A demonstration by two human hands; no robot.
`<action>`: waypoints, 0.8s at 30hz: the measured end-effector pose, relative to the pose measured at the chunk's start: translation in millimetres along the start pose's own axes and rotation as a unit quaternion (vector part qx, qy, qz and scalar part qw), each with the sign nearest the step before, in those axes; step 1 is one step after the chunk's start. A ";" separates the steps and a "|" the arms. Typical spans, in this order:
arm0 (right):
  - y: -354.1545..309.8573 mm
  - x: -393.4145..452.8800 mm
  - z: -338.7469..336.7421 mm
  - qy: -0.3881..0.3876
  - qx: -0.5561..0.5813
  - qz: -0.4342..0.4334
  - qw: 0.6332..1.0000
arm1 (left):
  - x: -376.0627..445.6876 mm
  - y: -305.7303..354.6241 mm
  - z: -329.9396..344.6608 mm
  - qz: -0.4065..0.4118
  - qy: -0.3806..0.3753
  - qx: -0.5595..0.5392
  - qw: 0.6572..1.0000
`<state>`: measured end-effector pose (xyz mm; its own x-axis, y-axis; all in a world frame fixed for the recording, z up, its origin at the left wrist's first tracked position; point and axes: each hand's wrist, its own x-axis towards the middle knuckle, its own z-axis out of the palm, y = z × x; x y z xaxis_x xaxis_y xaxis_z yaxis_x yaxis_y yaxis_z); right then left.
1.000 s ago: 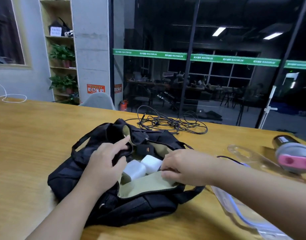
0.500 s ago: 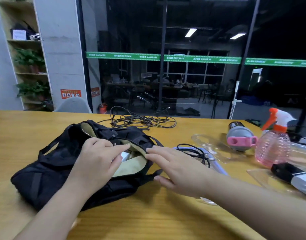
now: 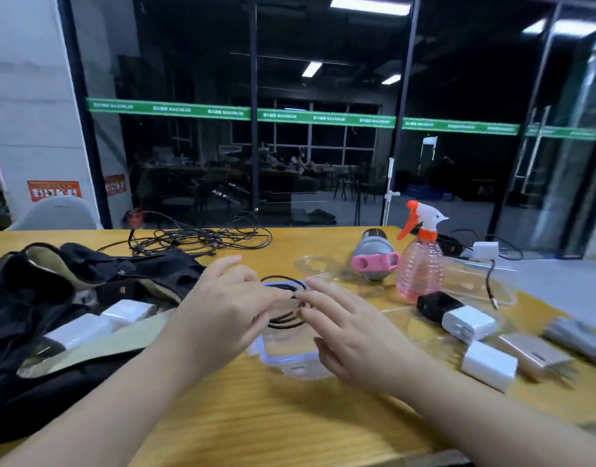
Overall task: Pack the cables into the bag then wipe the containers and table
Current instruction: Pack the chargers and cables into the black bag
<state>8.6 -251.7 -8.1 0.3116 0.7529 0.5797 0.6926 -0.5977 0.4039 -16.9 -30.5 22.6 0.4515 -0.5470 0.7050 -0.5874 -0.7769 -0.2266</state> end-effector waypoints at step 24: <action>102.2 -174.6 -66.7 -0.053 -0.061 0.206 0.975 | 109.6 165.6 115.2 -0.072 -0.220 -0.227 0.946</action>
<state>-18.4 -462.7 -20.8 0.6173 0.4618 0.6369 0.4142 -0.8791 0.2360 12.7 -255.0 -15.0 0.7254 -0.6005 0.3366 -0.6820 -0.6932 0.2331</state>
